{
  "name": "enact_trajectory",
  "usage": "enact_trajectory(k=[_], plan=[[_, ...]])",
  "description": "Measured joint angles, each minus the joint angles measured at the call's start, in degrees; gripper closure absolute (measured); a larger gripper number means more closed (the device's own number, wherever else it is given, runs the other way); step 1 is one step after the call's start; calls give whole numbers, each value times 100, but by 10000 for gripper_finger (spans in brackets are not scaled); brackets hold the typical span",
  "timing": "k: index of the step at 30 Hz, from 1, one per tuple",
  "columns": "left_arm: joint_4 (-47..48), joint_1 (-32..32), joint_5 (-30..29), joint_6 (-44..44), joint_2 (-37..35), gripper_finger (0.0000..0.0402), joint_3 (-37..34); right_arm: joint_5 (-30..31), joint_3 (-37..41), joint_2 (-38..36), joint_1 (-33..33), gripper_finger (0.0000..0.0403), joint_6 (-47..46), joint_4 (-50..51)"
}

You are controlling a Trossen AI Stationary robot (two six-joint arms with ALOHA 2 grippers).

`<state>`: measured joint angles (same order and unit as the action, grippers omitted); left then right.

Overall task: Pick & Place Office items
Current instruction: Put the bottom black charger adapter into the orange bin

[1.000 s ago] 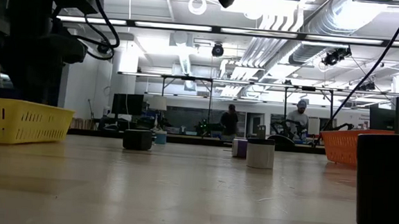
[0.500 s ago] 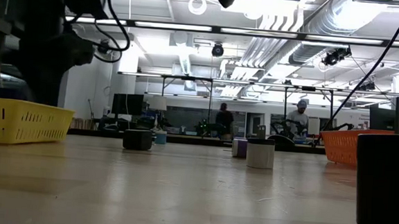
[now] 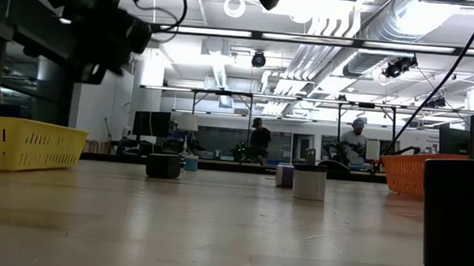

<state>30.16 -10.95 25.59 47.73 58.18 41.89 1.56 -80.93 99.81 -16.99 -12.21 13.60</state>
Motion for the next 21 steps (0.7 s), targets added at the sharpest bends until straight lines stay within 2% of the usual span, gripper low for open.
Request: enact_trajectory(k=[8, 14, 21], plan=[[-712, -66, 215, -263, -353, 324, 0, 0, 0, 0, 0, 223, 12, 40], [-778, -62, 213, -663, -581, 324, 0, -2, 0, 0, 0, 223, 44, 110], [-776, -62, 187, -746, -635, 324, 0, 0, 0, 0, 0, 223, 42, 118]])
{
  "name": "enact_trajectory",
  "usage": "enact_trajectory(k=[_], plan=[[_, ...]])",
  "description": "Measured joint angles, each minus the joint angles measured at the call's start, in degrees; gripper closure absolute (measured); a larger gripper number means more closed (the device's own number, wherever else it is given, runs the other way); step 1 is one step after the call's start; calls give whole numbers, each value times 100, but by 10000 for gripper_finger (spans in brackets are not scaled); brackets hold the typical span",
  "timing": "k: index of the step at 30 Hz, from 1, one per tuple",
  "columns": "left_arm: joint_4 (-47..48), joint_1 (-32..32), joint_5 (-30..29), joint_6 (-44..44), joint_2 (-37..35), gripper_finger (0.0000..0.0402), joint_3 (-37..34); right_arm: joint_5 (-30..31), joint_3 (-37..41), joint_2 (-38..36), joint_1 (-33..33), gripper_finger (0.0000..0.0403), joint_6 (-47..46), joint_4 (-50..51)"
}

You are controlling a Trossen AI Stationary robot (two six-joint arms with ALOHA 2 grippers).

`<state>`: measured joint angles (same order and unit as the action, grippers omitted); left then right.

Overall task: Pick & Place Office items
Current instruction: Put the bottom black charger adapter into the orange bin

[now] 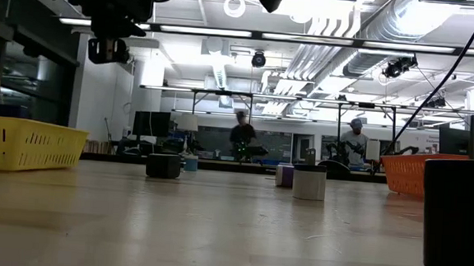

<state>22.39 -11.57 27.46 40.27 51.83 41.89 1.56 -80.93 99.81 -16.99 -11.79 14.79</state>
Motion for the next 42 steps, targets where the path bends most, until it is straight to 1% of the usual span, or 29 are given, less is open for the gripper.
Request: enact_trajectory(k=[8, 12, 16, 22, 26, 29, 34, 37, 39, 42], plan=[[-26, -7, -8, 27, -2, 324, 0, -2, 0, 0, 84, 223, -26, 0], [-84, -79, -28, -483, -156, 324, 0, -2, 0, 0, 134, 223, -26, 4], [-183, -111, -111, -966, -632, 324, 0, -19, 0, 0, 182, 223, -42, 5], [-52, -92, -699, -1554, -1604, 324, 0, -22, 0, 0, 237, 223, -29, 9], [253, -87, -1061, -1691, -2113, 324, 0, -22, 0, 0, 245, 223, -7, 9], [392, -36, -1428, -1990, -2417, 324, -45, -22, 0, 0, 249, 223, 0, 9], [325, 237, -2213, -2340, -2804, 324, -435, -22, 0, 0, 249, 223, 0, 9], [-27, 439, -2698, -2458, -2985, 324, -819, -22, 0, 0, 249, 223, 1, 9], [-265, 551, -2903, -2565, -3093, 324, -1022, -22, 0, 0, 249, 223, 2, 7], [-340, 657, -3113, -2657, -3231, 324, -1116, -22, 0, 0, 249, 223, 2, 9]])
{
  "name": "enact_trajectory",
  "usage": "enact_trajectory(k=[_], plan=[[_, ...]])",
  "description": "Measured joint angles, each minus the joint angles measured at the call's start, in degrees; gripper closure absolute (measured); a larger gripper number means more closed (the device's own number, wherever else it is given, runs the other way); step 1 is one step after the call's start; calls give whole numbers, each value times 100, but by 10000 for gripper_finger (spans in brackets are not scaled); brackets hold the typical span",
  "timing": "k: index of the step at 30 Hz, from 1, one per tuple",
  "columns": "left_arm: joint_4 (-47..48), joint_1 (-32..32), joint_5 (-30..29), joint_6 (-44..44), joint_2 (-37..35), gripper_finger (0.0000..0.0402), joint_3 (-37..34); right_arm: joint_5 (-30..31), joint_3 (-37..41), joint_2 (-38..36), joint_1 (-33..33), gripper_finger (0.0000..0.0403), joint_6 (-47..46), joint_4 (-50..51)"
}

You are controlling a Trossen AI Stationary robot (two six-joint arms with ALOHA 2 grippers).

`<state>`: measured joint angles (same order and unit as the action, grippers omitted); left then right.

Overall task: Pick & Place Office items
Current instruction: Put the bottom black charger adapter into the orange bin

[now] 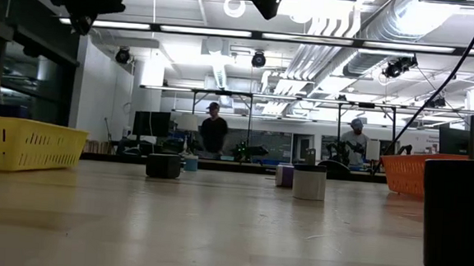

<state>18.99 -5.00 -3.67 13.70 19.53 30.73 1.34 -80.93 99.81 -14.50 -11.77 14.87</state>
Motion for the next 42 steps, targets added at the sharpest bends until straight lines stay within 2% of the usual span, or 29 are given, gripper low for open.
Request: enact_trajectory(k=[22, 31, 35, 42], plan=[[-22, 49, -74, 24, -31, 324, -1, -3, 0, 0, 0, 223, -13, 3], [-20, 49, -74, 24, -28, 324, -1, -195, 0, 0, 26, 223, -209, 1031], [-20, 49, -72, 24, -28, 324, -1, -476, 0, 0, -104, 223, -421, 1481], [-18, 49, -71, 24, -28, 324, -1, -339, 0, 0, -451, 223, -596, 1488]])
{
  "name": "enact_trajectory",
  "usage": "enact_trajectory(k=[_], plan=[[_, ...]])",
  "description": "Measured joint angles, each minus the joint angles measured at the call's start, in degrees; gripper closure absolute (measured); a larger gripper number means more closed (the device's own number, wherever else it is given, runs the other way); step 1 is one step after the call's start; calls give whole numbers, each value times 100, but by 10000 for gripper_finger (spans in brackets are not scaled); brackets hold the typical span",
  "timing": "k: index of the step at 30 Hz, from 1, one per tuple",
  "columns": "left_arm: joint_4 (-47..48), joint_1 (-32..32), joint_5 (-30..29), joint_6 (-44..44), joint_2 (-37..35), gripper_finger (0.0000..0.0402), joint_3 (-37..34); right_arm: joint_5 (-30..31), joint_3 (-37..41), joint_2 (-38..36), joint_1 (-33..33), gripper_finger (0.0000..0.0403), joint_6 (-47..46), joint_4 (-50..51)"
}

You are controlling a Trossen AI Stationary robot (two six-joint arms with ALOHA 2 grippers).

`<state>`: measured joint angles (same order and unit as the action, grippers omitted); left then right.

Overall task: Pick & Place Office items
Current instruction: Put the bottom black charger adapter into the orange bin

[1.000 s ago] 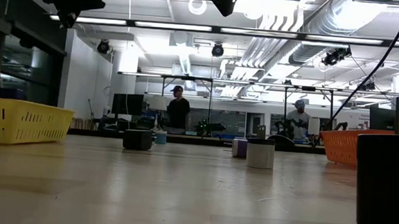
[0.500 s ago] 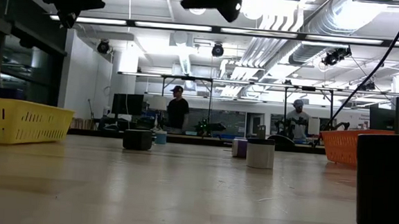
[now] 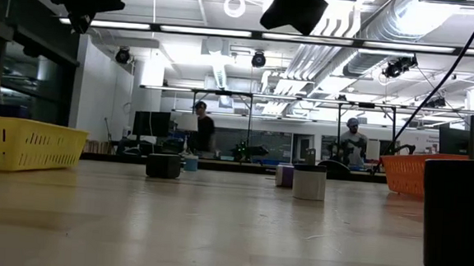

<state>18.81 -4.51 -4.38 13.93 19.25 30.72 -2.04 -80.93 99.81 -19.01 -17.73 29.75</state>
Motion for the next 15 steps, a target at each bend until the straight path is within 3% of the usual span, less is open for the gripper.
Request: enact_trajectory(k=[15], plan=[[0, 0, 0, -2, 0, 324, 0, 331, 0, 0, -902, 223, -1091, 1]])
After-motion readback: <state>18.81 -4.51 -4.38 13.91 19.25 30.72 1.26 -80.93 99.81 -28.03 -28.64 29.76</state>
